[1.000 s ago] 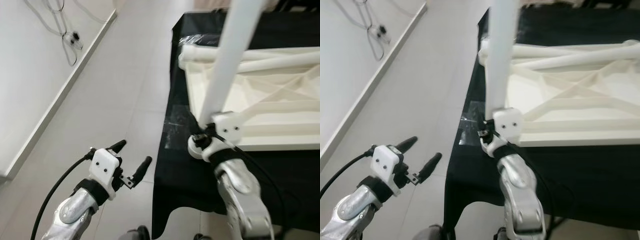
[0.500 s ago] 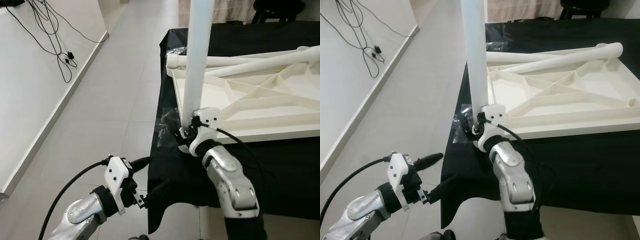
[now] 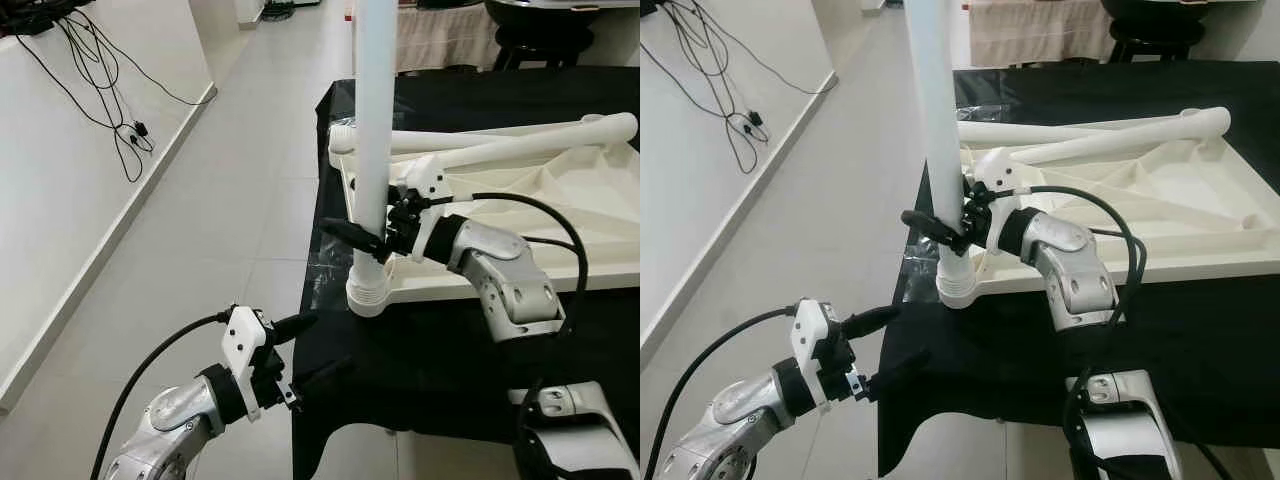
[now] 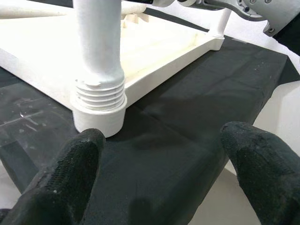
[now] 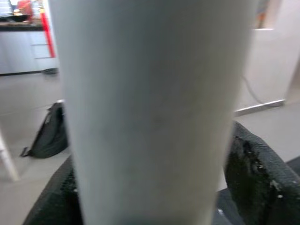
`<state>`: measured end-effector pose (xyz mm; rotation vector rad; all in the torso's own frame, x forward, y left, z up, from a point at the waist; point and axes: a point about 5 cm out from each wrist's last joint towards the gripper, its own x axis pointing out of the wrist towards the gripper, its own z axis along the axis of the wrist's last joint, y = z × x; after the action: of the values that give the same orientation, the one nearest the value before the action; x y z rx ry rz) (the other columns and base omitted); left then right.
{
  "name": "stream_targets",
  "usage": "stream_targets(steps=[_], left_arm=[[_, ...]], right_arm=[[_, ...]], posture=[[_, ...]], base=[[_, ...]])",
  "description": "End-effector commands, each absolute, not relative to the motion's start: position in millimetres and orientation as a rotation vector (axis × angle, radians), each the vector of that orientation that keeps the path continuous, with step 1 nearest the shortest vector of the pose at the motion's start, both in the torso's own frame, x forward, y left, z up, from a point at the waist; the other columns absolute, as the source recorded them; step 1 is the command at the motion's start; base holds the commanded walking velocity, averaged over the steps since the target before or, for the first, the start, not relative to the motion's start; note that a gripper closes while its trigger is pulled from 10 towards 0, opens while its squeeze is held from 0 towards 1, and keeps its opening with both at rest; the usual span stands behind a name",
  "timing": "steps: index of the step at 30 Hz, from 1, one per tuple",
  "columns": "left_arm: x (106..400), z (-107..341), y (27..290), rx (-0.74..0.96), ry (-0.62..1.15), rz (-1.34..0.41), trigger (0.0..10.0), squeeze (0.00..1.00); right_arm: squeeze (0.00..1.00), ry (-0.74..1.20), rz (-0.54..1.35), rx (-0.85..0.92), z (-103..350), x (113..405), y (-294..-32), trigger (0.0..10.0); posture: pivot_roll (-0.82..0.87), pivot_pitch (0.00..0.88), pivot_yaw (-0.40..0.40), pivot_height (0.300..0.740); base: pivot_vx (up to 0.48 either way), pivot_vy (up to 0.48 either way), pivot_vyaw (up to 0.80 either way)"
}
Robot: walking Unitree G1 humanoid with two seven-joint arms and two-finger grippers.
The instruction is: Building children table
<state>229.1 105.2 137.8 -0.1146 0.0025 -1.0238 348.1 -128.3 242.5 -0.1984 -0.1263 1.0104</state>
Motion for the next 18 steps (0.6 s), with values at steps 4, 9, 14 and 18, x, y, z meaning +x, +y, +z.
stream_targets(steps=[4, 9, 14, 18], left_arm=[[229, 134, 103, -0.138, 0.013, -1.032, 10.0, 0.0], [230, 133, 102, -0.143, 0.011, -1.036, 10.0, 0.0], [230, 133, 102, -0.15, 0.011, -1.039, 10.0, 0.0], [230, 134, 104, -0.154, 0.01, -1.038, 10.0, 0.0]], right_arm=[[0.0, -0.013, 1.215, -0.181, 228, 349, -120, 0.0], [0.0, 0.007, 1.22, -0.159, 223, 351, -120, 0.0], [0.0, 0.013, 1.004, -0.125, 217, 358, -130, 0.0], [0.0, 0.037, 0.583, -0.102, 198, 353, -137, 0.0]], posture=[[0.03, 0.128, 0.041, 0.74], [0.02, 0.133, 0.044, 0.74], [0.0, 0.139, 0.04, 0.74], [-0.02, 0.155, 0.034, 0.74]], base=[[0.0, 0.0, 0.0], [0.0, 0.0, 0.0], [0.0, 0.0, 0.0], [0.0, 0.0, 0.0]])
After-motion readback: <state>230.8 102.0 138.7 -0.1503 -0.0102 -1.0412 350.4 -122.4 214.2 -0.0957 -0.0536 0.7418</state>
